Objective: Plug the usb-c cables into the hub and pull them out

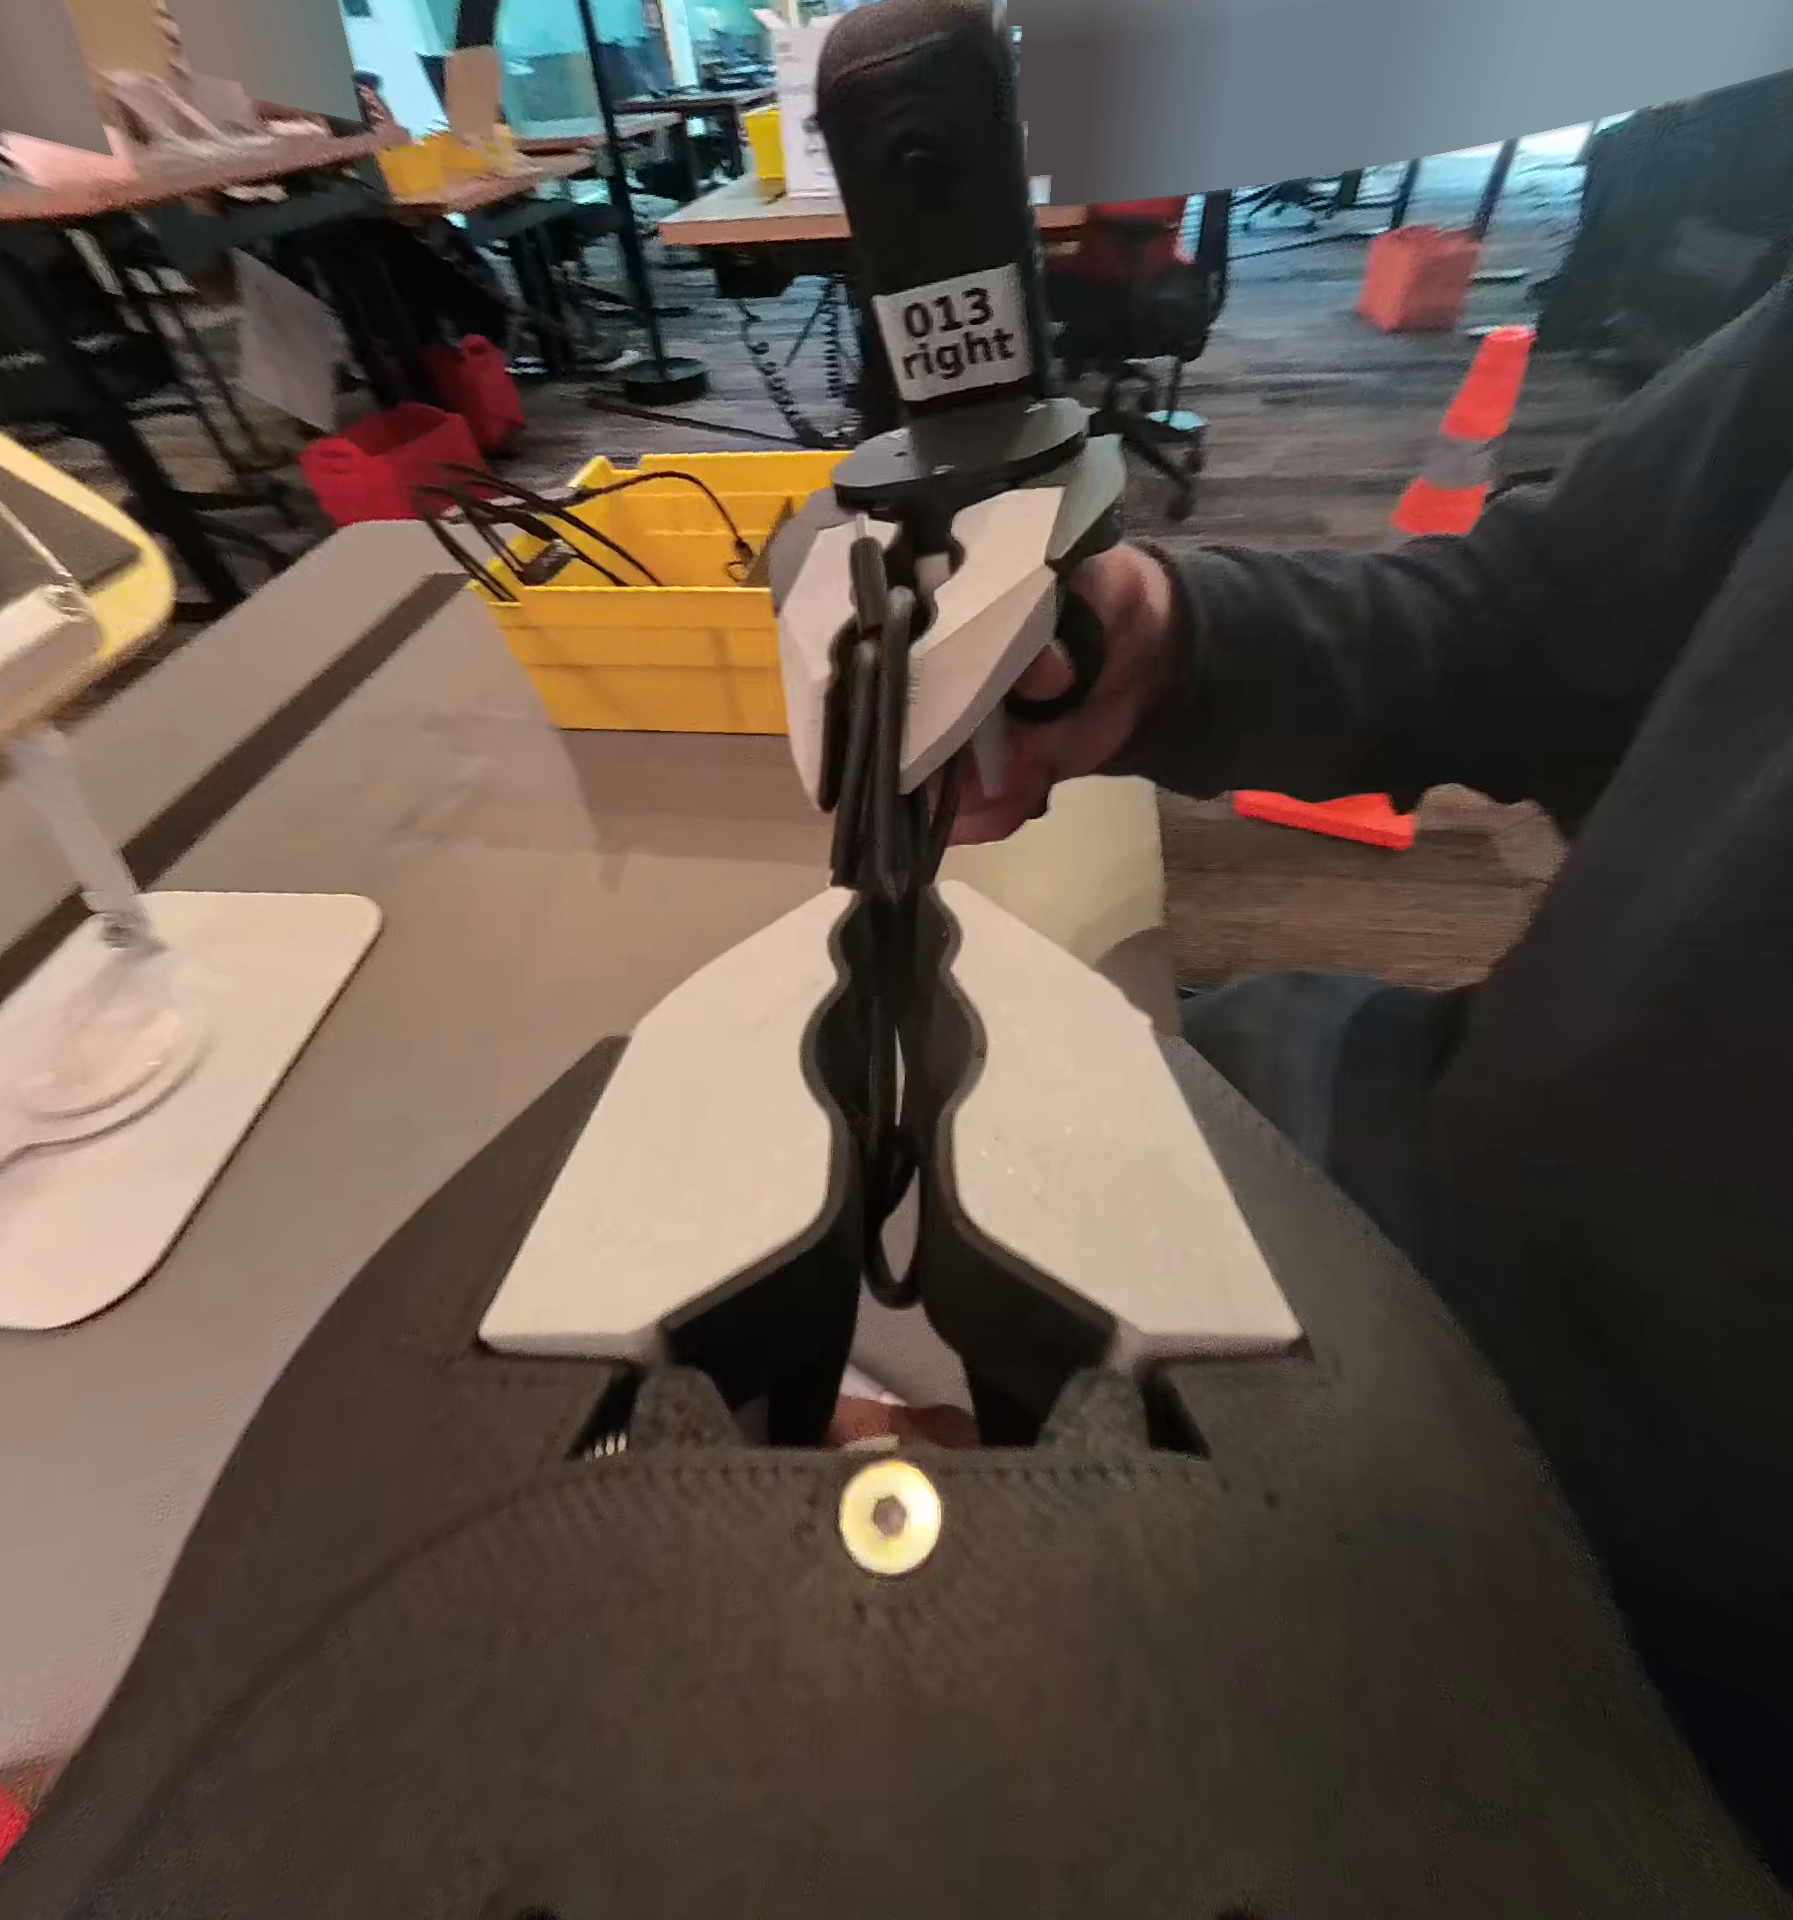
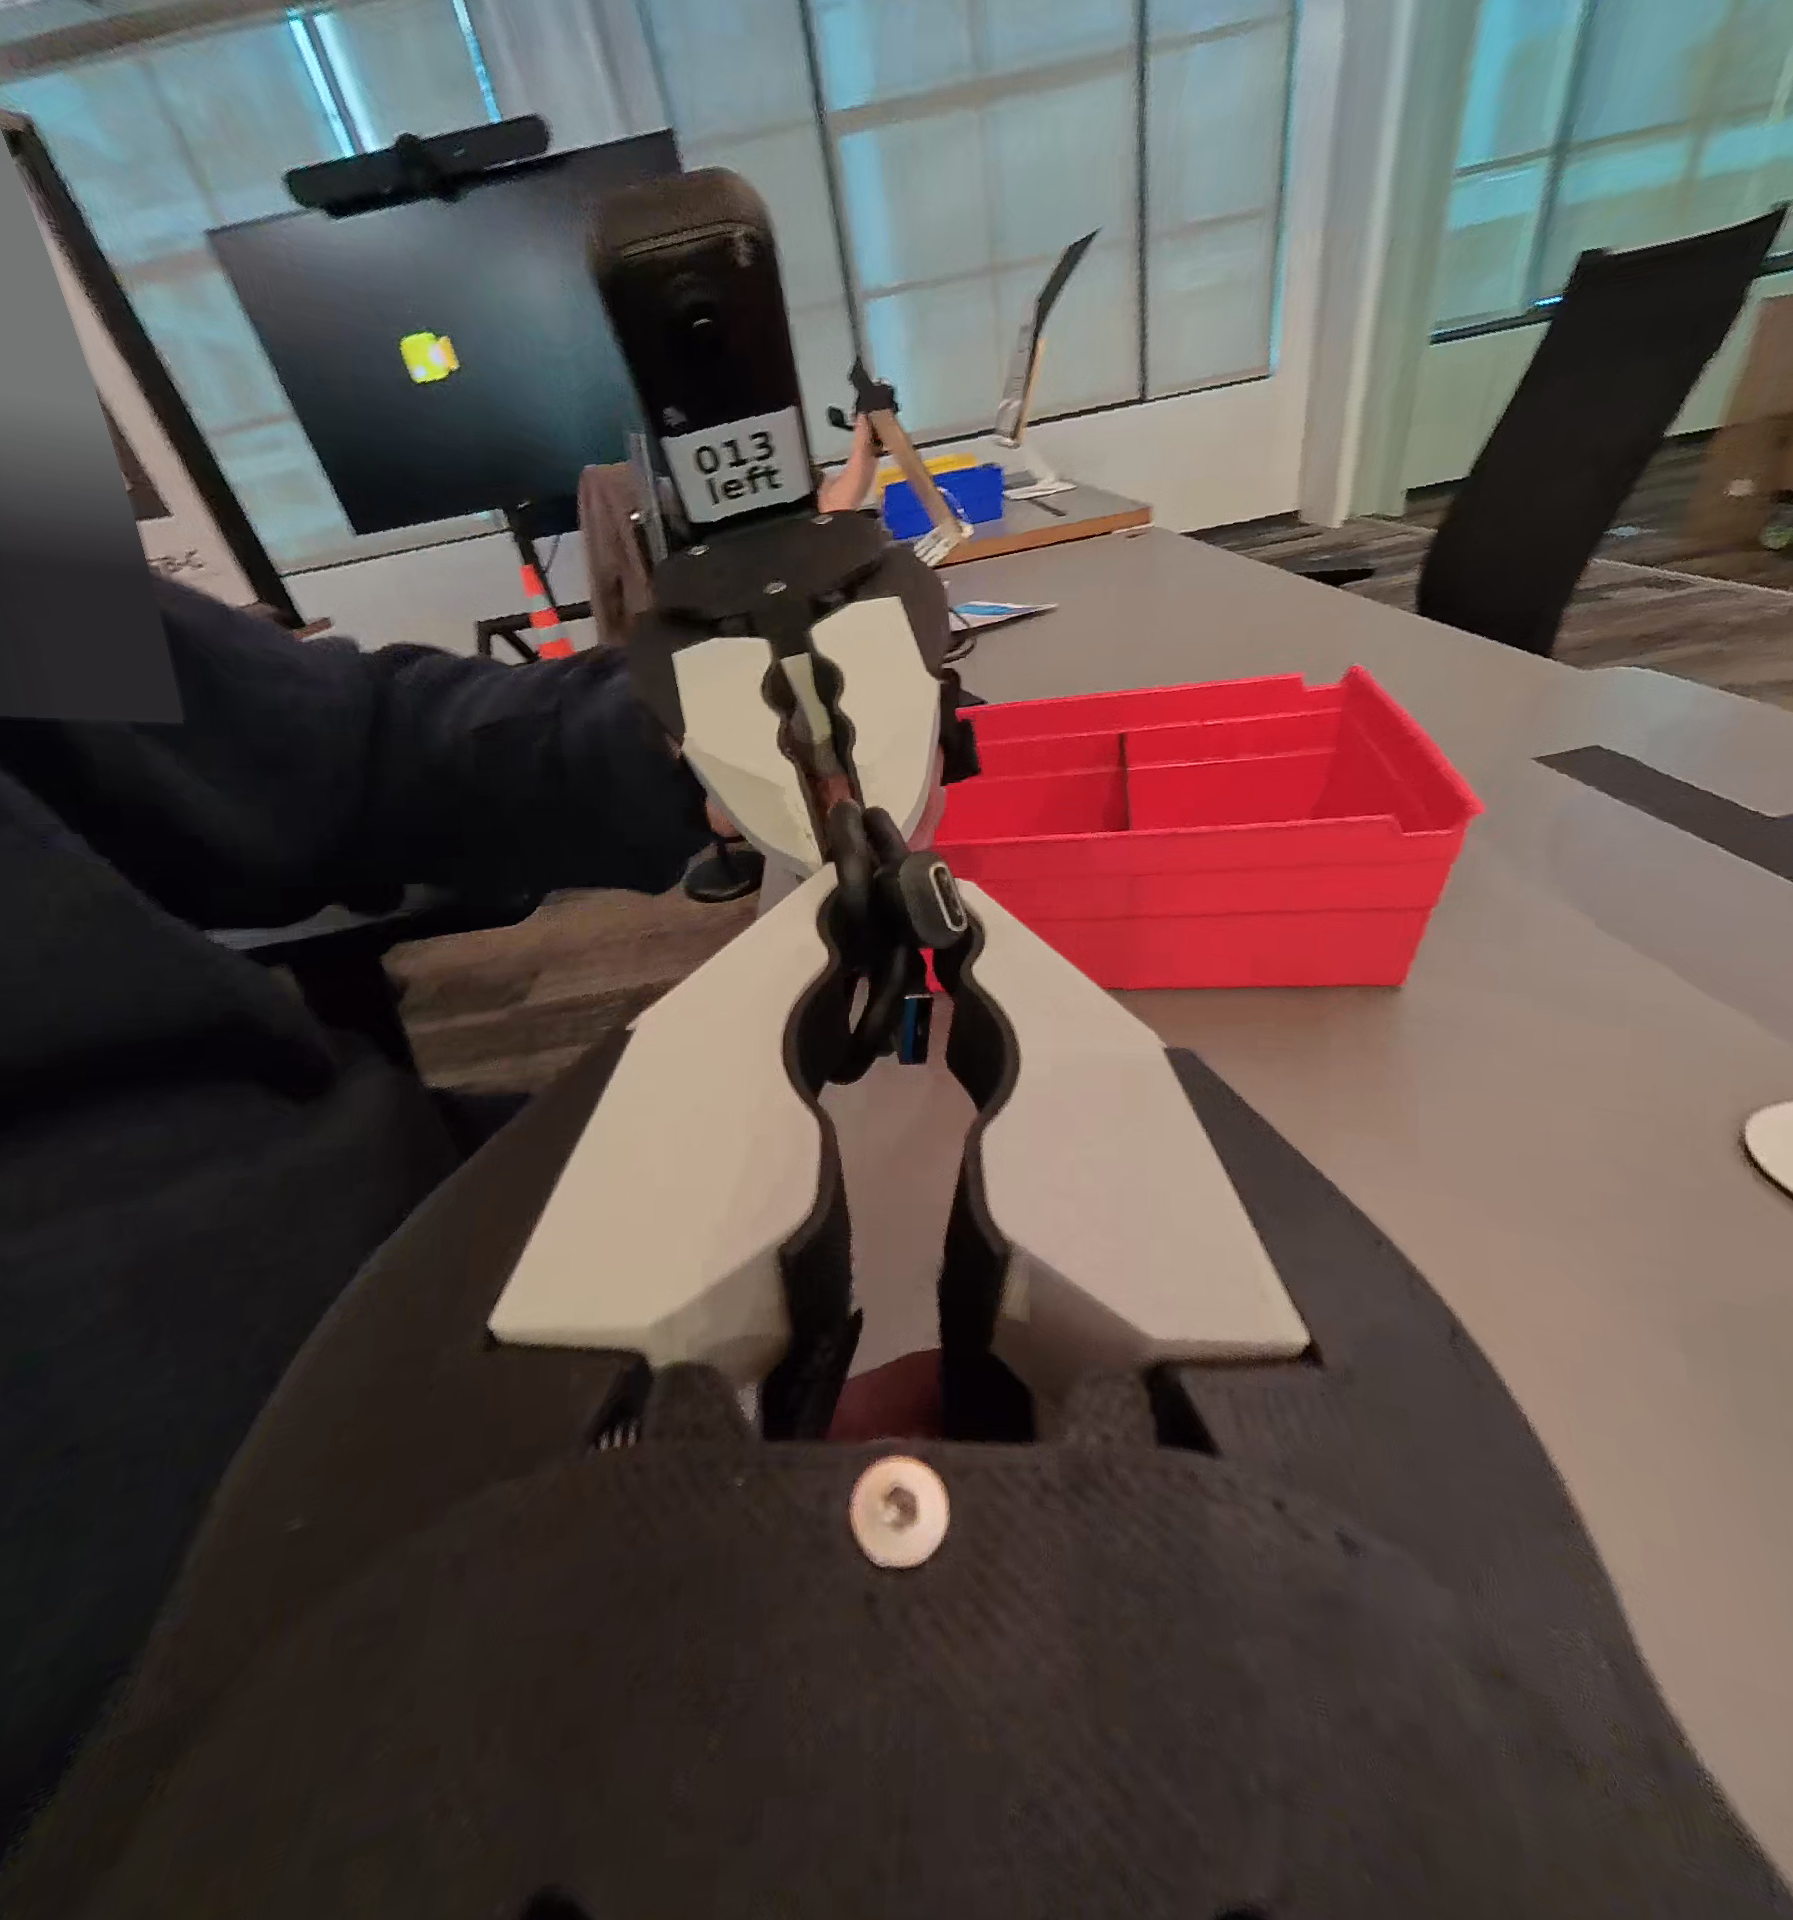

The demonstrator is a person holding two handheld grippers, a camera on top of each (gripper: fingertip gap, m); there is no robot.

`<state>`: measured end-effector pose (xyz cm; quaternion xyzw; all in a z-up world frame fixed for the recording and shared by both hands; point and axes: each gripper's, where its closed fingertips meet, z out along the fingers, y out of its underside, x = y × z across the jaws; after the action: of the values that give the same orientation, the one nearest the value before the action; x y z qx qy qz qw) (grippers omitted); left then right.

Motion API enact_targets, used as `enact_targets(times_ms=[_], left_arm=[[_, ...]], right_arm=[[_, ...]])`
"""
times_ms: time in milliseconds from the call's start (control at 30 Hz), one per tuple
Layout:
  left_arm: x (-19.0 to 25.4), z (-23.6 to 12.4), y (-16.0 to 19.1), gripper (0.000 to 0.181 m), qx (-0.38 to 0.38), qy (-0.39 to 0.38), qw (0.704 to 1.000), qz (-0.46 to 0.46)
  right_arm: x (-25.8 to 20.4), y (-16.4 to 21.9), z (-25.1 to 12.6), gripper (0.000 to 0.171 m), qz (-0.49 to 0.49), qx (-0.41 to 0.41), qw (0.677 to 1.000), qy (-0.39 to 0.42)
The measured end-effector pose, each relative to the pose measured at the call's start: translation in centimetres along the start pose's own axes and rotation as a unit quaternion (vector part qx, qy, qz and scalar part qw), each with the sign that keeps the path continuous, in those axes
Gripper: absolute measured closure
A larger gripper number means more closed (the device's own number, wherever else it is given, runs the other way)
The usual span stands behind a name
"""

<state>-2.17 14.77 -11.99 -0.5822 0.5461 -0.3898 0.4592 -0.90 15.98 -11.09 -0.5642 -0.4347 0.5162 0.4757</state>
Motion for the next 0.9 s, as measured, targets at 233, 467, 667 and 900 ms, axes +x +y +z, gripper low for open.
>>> enact_targets(times_ms=[233, 467, 667, 900], left_arm=[[-0.7, 0.2, -0.8, 0.174, 0.038, 0.029, 0.996, -0.078], [-1.8, 0.3, -1.5, 0.175, 0.119, -0.041, 0.982, -0.141], [-1.5, 1.5, -1.7, 0.175, 0.137, -0.092, 0.979, -0.122], [-1.8, 1.4, -1.6, 0.173, 0.127, -0.121, 0.980, -0.093]], right_arm=[[0.8, -0.7, -0.3, 0.157, 0.018, 0.030, 0.999, -0.010], [1.2, 0.4, -0.1, 0.124, 0.028, 0.045, 0.997, 0.062], [0.6, 0.5, 0.9, 0.150, 0.071, 0.079, 0.993, 0.056], [0.8, 0.7, 0.8, 0.155, 0.070, 0.076, 0.992, 0.076]])
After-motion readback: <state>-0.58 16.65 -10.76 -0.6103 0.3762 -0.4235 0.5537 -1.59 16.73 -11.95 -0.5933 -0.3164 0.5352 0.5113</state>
